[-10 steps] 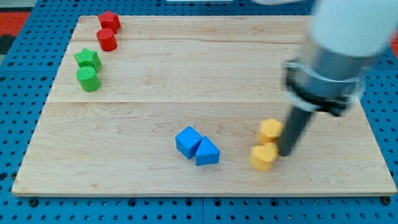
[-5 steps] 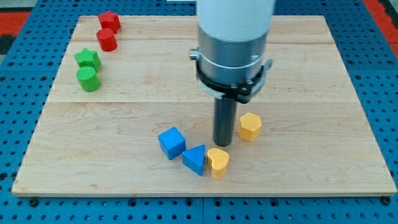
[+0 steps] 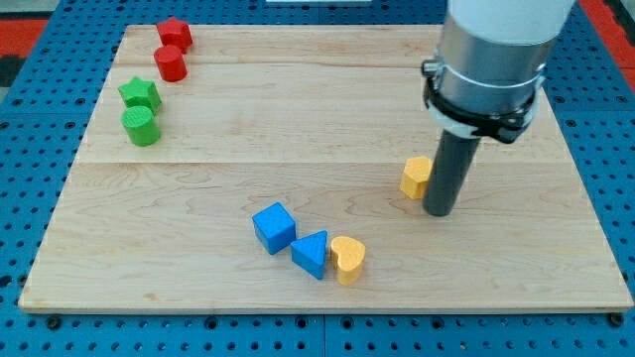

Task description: Place the yellow hexagon below the green circle

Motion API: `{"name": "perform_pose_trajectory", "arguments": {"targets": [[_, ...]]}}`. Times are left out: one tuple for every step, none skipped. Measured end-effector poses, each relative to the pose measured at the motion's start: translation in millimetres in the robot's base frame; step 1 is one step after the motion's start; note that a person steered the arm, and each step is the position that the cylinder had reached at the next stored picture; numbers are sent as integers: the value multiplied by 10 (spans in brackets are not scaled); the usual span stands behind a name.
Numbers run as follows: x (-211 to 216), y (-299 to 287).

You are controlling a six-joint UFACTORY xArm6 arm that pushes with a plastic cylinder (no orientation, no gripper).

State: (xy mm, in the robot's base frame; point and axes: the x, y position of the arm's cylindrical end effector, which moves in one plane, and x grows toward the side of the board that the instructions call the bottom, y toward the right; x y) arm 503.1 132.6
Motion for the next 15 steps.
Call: {"name": "perform_pose_trajectory", "arguments": {"targets": [[-321, -134], [-321, -1232], [-344, -1723], [-350, -1234], [-699, -1104], [-916, -1623], [-796, -2228], [-719, -2111], [-617, -1803], [-366, -2111], [-491, -2639], [-540, -2917], [-742, -2623], [-685, -2939], [-464, -3035]]}}
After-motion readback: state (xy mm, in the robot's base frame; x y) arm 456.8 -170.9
